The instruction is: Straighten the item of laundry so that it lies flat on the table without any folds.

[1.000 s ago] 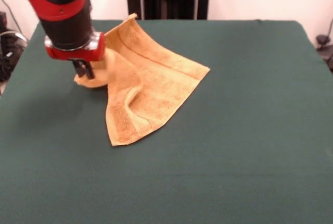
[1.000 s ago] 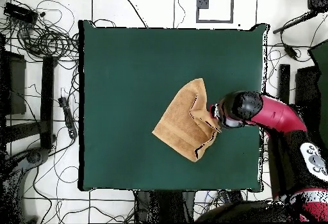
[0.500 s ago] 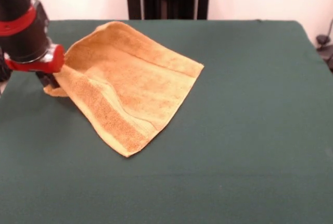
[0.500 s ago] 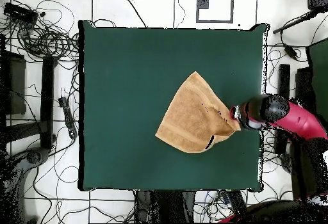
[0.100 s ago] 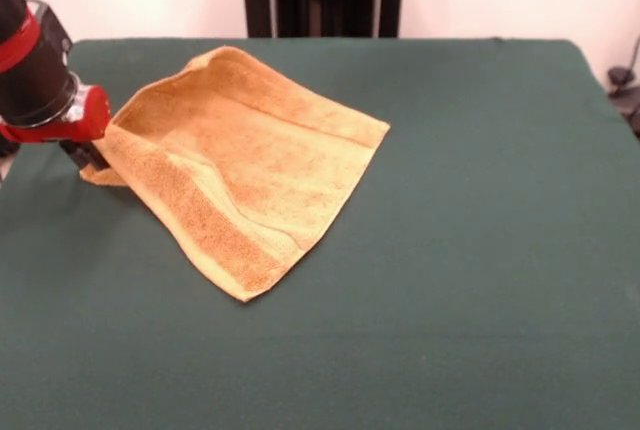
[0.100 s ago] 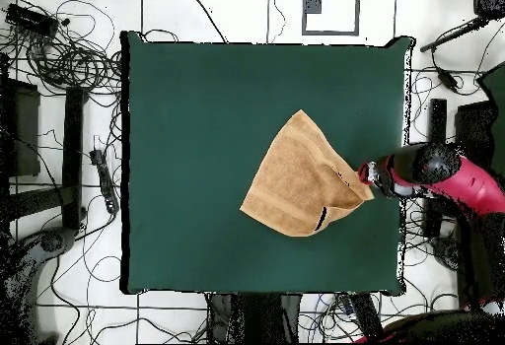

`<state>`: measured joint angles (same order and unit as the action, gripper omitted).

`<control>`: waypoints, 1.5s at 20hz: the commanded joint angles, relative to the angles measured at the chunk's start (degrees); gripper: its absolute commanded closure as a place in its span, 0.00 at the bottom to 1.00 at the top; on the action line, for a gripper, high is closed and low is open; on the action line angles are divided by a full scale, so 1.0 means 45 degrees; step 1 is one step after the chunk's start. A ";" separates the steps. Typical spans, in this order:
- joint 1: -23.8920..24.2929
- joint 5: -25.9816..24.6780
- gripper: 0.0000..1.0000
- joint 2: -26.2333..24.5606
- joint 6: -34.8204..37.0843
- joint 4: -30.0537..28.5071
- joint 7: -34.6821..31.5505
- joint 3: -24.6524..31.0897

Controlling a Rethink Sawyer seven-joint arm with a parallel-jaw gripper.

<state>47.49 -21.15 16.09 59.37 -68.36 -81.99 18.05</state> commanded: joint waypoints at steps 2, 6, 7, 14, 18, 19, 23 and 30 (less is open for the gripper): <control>-0.0012 -0.0932 1.00 -0.0379 -0.0924 -0.0237 0.3630 0.1555; 0.0040 -0.1066 1.00 -0.0227 -0.1453 -0.0761 0.3387 0.1606; 0.0060 -0.1121 1.00 -0.0182 -0.1649 -0.0918 0.3327 0.1633; -0.0145 -0.1758 1.00 -0.0154 -0.3391 -0.1945 0.2505 0.1557; -0.0639 -0.2129 1.00 -0.0458 -0.4436 -0.2390 0.1241 0.1201; -0.0774 -0.2223 1.00 -0.0572 -0.4672 -0.2439 0.0914 0.1106; -0.1393 -0.2473 1.00 -0.1665 -0.5462 -0.2049 -0.0735 0.0601; -0.2705 -0.3606 1.00 -0.5196 -0.6382 0.1294 -0.0930 -0.0066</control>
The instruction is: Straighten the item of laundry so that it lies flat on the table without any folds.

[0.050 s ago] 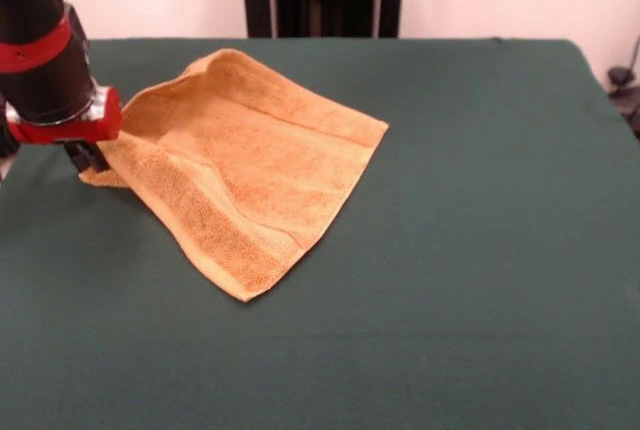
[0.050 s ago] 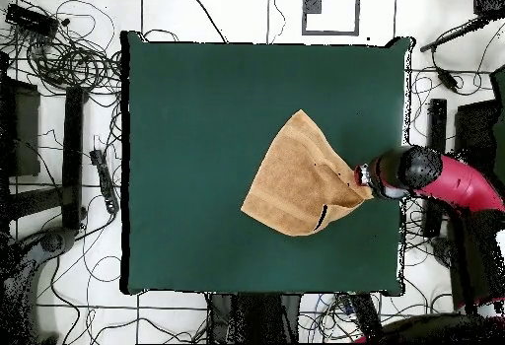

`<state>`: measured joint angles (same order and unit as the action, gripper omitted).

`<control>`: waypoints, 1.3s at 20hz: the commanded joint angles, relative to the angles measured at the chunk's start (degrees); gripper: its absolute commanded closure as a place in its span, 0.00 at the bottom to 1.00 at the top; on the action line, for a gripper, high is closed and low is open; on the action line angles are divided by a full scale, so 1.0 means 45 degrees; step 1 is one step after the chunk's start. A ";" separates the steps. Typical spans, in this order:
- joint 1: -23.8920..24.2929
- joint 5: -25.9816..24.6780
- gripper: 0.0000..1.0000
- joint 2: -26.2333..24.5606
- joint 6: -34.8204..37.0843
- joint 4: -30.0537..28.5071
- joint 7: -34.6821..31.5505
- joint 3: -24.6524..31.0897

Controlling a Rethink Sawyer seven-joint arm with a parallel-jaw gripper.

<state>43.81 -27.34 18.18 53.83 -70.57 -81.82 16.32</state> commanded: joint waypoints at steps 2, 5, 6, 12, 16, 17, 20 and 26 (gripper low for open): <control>-0.2316 -0.2472 1.00 -0.6332 -0.5289 0.2626 -0.1280 0.0040; -0.2646 -0.2473 1.00 -0.6771 -0.5156 0.3228 -0.1608 -0.0177; -0.2635 -0.2407 1.00 -0.6842 -0.5153 0.3293 -0.1599 -0.0147; -0.2688 -0.2317 1.00 -0.6891 -0.5600 0.3271 -0.1634 -0.0229; -0.2741 -0.2172 1.00 -0.6845 -0.5613 0.3218 -0.1827 -0.0340; -0.2770 -0.2166 1.00 -0.6834 -0.5661 0.3209 -0.1943 -0.0385; -0.2784 -0.2142 1.00 -0.6840 -0.5879 0.3176 -0.2084 -0.0443; -0.2830 -0.2081 1.00 -0.6839 -0.6316 0.3063 -0.2388 -0.0592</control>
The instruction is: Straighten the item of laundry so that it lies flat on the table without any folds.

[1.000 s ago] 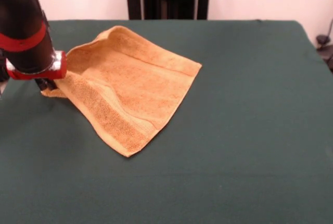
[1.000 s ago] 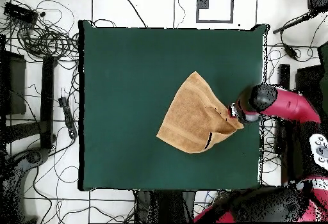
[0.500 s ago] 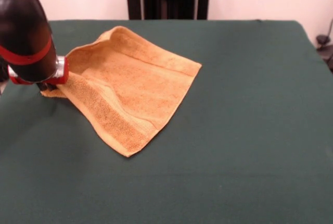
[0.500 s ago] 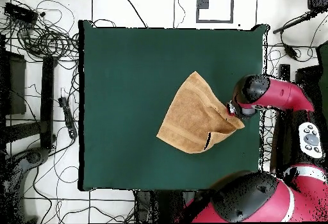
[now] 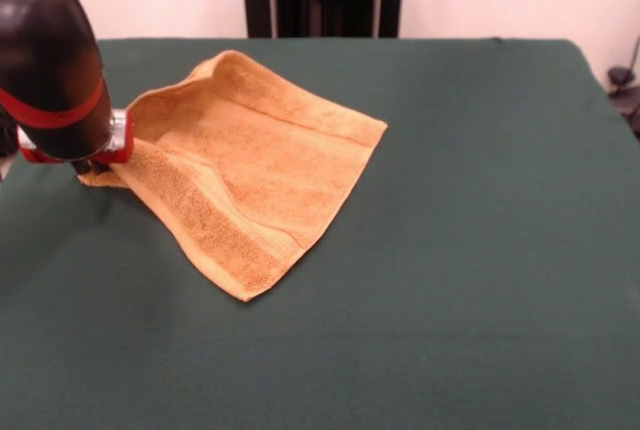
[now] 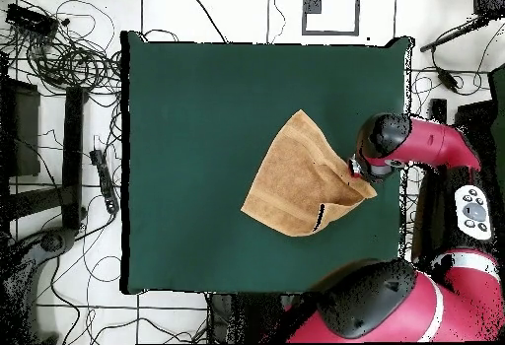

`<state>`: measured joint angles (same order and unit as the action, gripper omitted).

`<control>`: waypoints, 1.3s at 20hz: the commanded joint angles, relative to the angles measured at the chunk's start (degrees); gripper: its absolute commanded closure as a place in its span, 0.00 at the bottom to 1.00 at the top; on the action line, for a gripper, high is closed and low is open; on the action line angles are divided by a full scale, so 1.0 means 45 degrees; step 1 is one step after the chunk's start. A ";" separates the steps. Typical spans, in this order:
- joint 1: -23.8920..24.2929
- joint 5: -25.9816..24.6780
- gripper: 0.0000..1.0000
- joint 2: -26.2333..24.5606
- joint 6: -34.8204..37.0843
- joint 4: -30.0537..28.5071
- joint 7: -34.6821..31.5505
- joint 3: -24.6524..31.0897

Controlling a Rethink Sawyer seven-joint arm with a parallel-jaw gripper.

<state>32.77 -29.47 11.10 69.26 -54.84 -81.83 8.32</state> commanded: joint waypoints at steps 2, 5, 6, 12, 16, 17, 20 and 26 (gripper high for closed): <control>-0.0362 -0.1613 1.00 -0.5270 -0.9607 -0.0431 -0.2144 0.1225; -0.0445 -0.1553 1.00 -0.5315 -0.8910 -0.0249 -0.1883 0.1217; -0.0430 -0.1578 1.00 -0.5303 -0.9305 -0.0327 -0.2060 0.1195; -0.0513 -0.1543 1.00 -0.5316 -0.9470 -0.0320 -0.2193 0.1081; -0.0525 -0.1496 1.00 -0.5329 -0.9638 -0.0334 -0.2252 0.1031; -0.0536 -0.1514 1.00 -0.5326 -0.9684 -0.0338 -0.2248 0.1017; -0.0538 -0.1485 1.00 -0.5331 -0.9689 -0.0337 -0.2279 0.1007; -0.0526 -0.1459 1.00 -0.5336 -0.9685 -0.0346 -0.2271 0.1022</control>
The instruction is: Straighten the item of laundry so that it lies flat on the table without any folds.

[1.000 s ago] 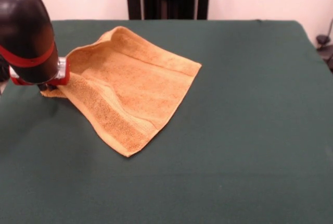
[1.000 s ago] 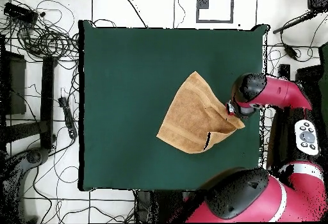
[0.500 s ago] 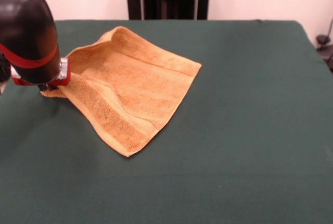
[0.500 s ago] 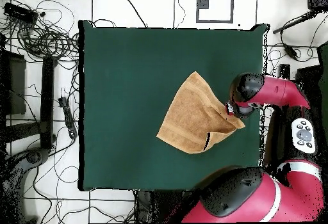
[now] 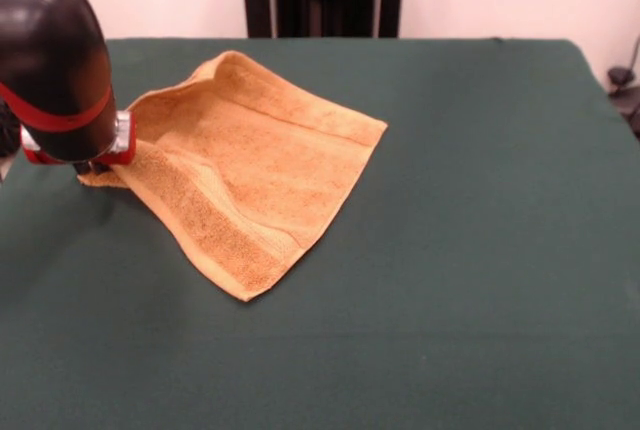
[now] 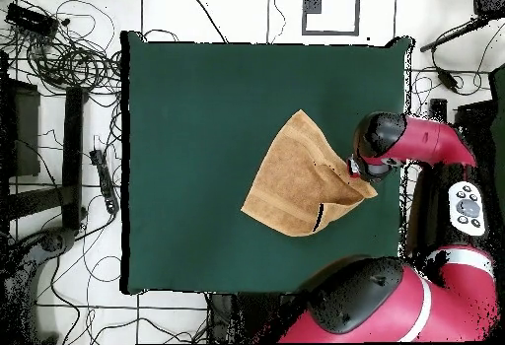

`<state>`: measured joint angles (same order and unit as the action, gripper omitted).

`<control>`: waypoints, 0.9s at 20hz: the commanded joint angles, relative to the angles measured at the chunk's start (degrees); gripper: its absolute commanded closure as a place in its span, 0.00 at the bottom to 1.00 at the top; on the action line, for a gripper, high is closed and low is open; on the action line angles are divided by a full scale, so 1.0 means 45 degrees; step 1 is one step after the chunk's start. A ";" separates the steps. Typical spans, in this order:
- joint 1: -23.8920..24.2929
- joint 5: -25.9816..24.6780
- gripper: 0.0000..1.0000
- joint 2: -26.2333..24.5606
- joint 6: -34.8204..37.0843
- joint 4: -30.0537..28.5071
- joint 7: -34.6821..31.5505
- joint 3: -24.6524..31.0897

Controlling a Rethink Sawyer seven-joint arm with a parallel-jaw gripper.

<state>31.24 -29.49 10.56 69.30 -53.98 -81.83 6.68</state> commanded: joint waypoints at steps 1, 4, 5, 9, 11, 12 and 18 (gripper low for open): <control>-0.0178 -0.1478 1.00 -0.5211 -0.9719 -0.0548 -0.2207 0.1397; -0.0116 -0.1470 1.00 -0.5232 -0.9406 -0.0498 -0.1751 0.1511; -0.0102 -0.1409 1.00 -0.5239 -0.9571 -0.0530 -0.2008 0.1489; -0.0141 -0.1457 1.00 -0.5220 -0.9640 -0.0548 -0.2072 0.1445; -0.0138 -0.1472 1.00 -0.5219 -0.9662 -0.0552 -0.2041 0.1449; -0.0146 -0.1483 1.00 -0.5218 -0.9674 -0.0550 -0.2047 0.1442; -0.0146 -0.1472 1.00 -0.5217 -0.9718 -0.0562 -0.2114 0.1432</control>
<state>31.24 -29.49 10.56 69.29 -53.97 -81.83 6.68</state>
